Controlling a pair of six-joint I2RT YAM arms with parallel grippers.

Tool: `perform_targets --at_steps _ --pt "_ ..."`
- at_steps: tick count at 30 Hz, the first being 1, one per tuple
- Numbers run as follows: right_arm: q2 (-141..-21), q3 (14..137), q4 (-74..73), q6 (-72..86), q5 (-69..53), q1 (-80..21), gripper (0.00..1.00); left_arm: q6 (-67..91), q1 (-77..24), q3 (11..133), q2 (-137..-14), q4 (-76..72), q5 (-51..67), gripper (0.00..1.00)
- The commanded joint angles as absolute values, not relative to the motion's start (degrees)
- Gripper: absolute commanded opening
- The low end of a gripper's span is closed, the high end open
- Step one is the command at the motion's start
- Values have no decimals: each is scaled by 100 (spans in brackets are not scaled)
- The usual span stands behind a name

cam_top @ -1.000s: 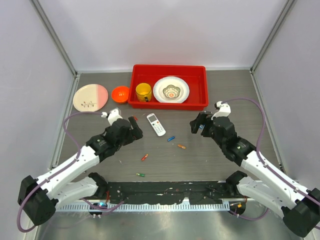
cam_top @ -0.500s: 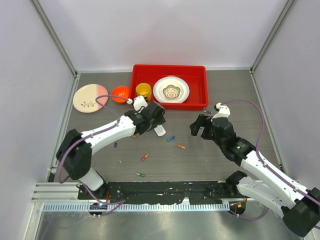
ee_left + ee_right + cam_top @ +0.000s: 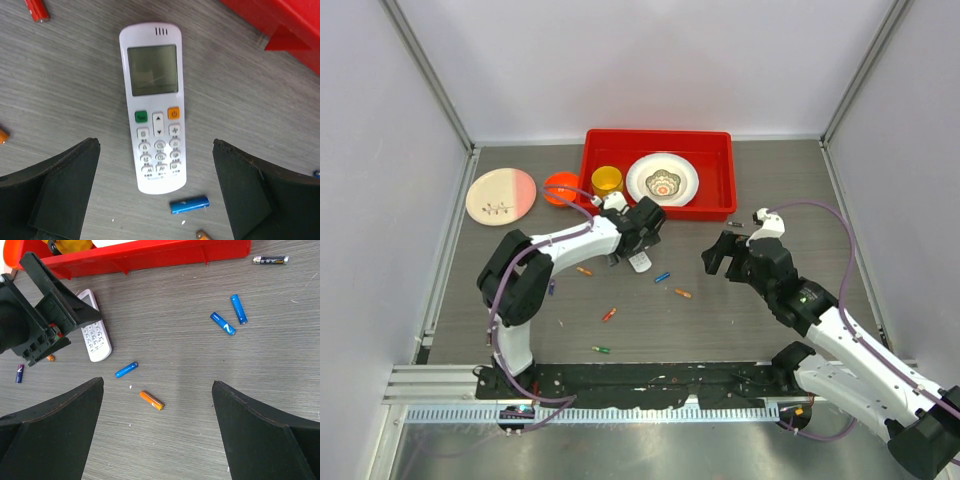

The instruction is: Load the batteries into the remote control

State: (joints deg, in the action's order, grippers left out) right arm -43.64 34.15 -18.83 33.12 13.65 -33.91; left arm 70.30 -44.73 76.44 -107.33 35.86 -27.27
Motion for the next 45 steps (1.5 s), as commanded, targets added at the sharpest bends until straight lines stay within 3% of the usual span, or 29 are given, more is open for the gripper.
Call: perform_targets --at_steps 1,17,25,28,29,31,37,45 --pt "-4403 3560 -1837 3287 1327 -3384 95 7075 -4237 7858 -10924 3551 -2716 99" --pt "-4623 3551 -1740 3287 1310 -3384 95 7023 -4175 7971 -11417 3524 -2619 93" --pt "-4632 3542 -1740 3261 1327 -3384 95 7049 -4175 7893 -11487 3542 -2584 77" --pt "-4641 3551 -1740 3252 1310 -3384 95 7031 -4175 7770 -11461 3419 -2531 67" --pt "-4641 3542 -1740 3261 1283 -3384 95 6988 -4166 7717 -11452 3323 -2453 55" --pt "-4623 3542 -1767 3261 1275 -3384 95 6944 -4157 7612 -11435 3235 -2382 45" --pt "-4553 3665 -1898 3252 1231 -3384 95 6759 -4157 7095 -10882 2778 -2075 0" --pt "-4474 3955 -1847 3268 853 -3384 96 5916 -4210 5785 -8522 1162 -898 0"
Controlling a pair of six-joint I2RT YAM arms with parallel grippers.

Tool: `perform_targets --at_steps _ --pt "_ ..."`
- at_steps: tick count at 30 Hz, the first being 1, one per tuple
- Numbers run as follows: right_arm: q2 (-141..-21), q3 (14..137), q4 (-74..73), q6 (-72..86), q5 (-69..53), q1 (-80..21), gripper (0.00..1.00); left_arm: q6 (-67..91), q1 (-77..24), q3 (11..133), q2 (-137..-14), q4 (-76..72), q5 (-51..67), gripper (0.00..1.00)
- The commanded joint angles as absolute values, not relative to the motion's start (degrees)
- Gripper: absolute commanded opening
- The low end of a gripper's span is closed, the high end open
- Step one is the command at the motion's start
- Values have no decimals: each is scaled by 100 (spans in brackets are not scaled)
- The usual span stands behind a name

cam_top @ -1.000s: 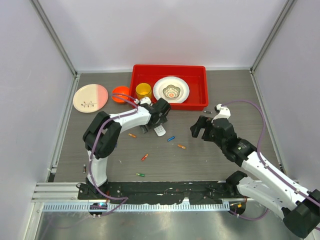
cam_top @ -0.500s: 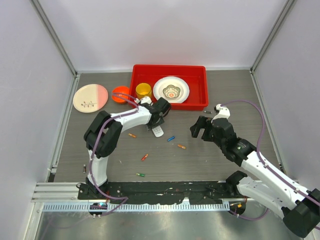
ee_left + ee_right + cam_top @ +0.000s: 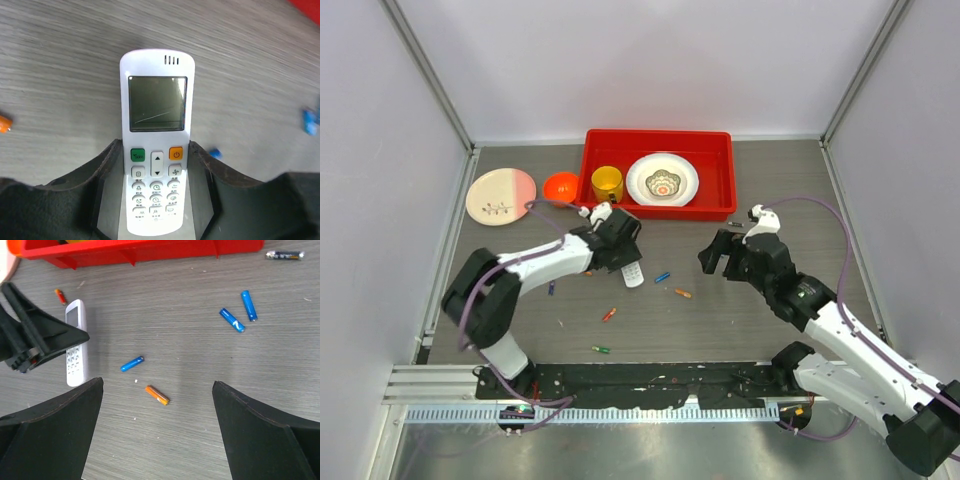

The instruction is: Load the batteries into the remote control

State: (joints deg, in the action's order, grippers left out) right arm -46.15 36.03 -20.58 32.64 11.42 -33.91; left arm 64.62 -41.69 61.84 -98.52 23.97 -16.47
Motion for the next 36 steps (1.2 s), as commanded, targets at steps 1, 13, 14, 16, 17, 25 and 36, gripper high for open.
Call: perform_targets --at_steps 1,13,14,16,17,25,36 --pt "-4448 3912 -1724 3374 635 -3384 98 5776 -4219 5348 -8256 908 -670 0" --pt "-4385 2857 1229 4613 -2406 -3349 100 5554 -4043 2313 -5415 -4110 1150 0" --pt "-4394 2717 1474 4893 -2669 -3349 100 5642 -3991 2207 -5240 -4366 1221 0" --pt "-4430 2602 1950 5079 -2838 -3349 99 5835 -3929 1856 -5133 -5189 1239 0" --pt "-4456 2532 2064 5132 -2917 -3357 100 5940 -3850 1767 -5107 -5421 1265 0" --pt "-4579 2268 3400 5572 -3287 -3393 99 7241 -3691 1810 -6116 -7651 1898 0" --pt "-5062 2839 3243 5071 -3419 -3673 100 8112 -3665 2417 -7365 -8859 2479 0"
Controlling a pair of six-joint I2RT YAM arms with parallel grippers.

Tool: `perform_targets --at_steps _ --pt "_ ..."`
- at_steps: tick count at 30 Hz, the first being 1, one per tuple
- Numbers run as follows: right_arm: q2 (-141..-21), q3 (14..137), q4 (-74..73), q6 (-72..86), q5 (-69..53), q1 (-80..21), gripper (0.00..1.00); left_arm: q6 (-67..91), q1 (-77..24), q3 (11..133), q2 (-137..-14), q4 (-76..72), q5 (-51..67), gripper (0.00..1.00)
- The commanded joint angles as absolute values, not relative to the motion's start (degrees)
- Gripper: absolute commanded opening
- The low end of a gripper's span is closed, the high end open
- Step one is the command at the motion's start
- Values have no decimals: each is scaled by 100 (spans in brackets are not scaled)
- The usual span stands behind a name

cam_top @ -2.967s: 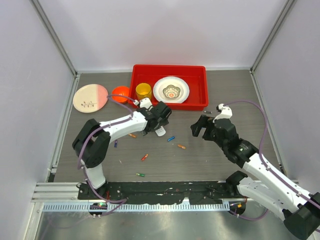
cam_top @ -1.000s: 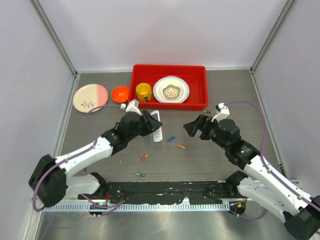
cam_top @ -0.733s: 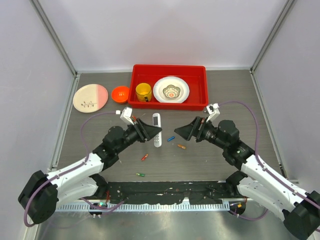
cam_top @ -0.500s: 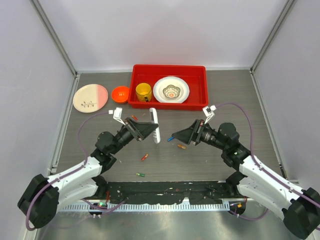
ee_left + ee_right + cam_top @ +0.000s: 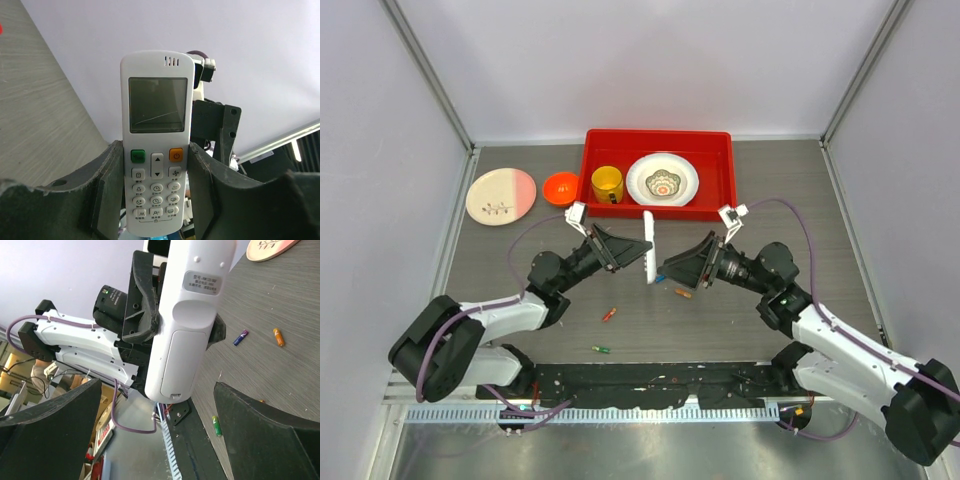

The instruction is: Load the batteries into the remote control

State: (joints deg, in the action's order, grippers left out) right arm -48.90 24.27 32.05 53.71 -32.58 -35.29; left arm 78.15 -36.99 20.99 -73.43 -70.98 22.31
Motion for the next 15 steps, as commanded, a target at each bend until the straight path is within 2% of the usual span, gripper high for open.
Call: perform_targets --at_steps 1,9,15 --pt "-5115 2856 3217 4967 -3410 -3709 100 8121 -3665 2443 -7409 -8859 2479 0" --pt "-5563 3024 3287 4966 -3366 -3876 96 8165 -3665 2566 -7453 -8859 2549 0" --pt "-5827 2883 4147 5431 -3357 -3876 91 8209 -3665 2593 -7409 -8859 2601 0"
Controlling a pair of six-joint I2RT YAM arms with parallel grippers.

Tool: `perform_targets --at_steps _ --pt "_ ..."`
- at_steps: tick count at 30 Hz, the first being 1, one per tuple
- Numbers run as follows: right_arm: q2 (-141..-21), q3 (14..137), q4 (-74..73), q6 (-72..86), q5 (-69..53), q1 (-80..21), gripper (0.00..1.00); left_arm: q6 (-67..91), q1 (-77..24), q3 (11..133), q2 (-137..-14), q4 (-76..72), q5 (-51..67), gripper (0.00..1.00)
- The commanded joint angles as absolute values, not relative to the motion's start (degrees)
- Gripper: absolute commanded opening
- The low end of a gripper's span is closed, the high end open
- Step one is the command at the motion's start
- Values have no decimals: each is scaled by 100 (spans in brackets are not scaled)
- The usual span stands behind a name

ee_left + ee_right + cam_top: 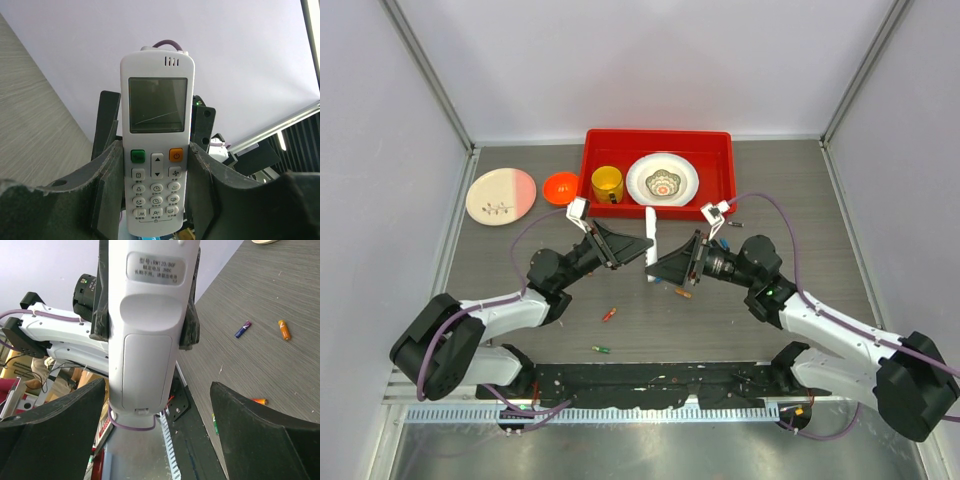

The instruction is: Load the batteries into the remote control

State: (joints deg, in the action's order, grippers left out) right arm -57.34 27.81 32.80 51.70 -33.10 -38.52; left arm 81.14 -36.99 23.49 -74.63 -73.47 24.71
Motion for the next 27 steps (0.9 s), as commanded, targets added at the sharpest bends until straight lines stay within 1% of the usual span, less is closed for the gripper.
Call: perform_targets --at_steps 1,5,11,14,15,17,18,19,20,21,22,23,24,25,26,27 --pt "-5871 2865 4244 5475 -3357 -3885 89 8218 -3665 2593 -7400 -8859 2593 0" --pt "-6081 2865 4675 5677 -3445 -3911 86 8218 -3665 2575 -7383 -8851 2593 0" --pt "-6223 2900 4825 5774 -3691 -3981 76 8200 -3665 2549 -7356 -8859 2575 0" --pt "-6267 2865 4851 5775 -3753 -3999 66 8191 -3665 2540 -7339 -8859 2566 1" --pt "-6258 2848 4869 5783 -3762 -4016 57 8183 -3674 2540 -7330 -8859 2575 0" --pt "-6232 2821 4869 5766 -3771 -4008 48 8174 -3674 2540 -7313 -8859 2558 0" --pt "-6205 2804 4869 5766 -3779 -4008 38 8174 -3665 2531 -7304 -8859 2549 0" --pt "-6170 2804 4782 5731 -3797 -4008 33 8156 -3665 2540 -7304 -8859 2540 5" --pt "-6135 2812 4703 5600 -3832 -4008 24 8174 -3665 2531 -7304 -8859 2540 15" --pt "-6091 2873 4554 5468 -3841 -4008 20 8165 -3665 2531 -7295 -8851 2540 31" --pt "-5908 2944 3970 5293 -3841 -4008 16 8174 -3665 2523 -7286 -8833 2540 54" --pt "-5802 3031 3564 4743 -3823 -4008 13 8174 -3665 2531 -7234 -8668 2549 62" --pt "-5679 3276 3055 4415 -3684 -4034 6 8122 -3656 2523 -7190 -8527 2592 99" --pt "-5486 3435 1945 4012 -3578 -4025 4 8034 -3639 2540 -7137 -8143 2628 100" --pt "-5406 3602 1394 3355 -3455 -4025 1 7955 -3621 2549 -6954 -7886 2645 100" --pt "-5353 3917 466 3035 -3202 -4043 1 7684 -3604 2540 -6848 -7605 2628 100"
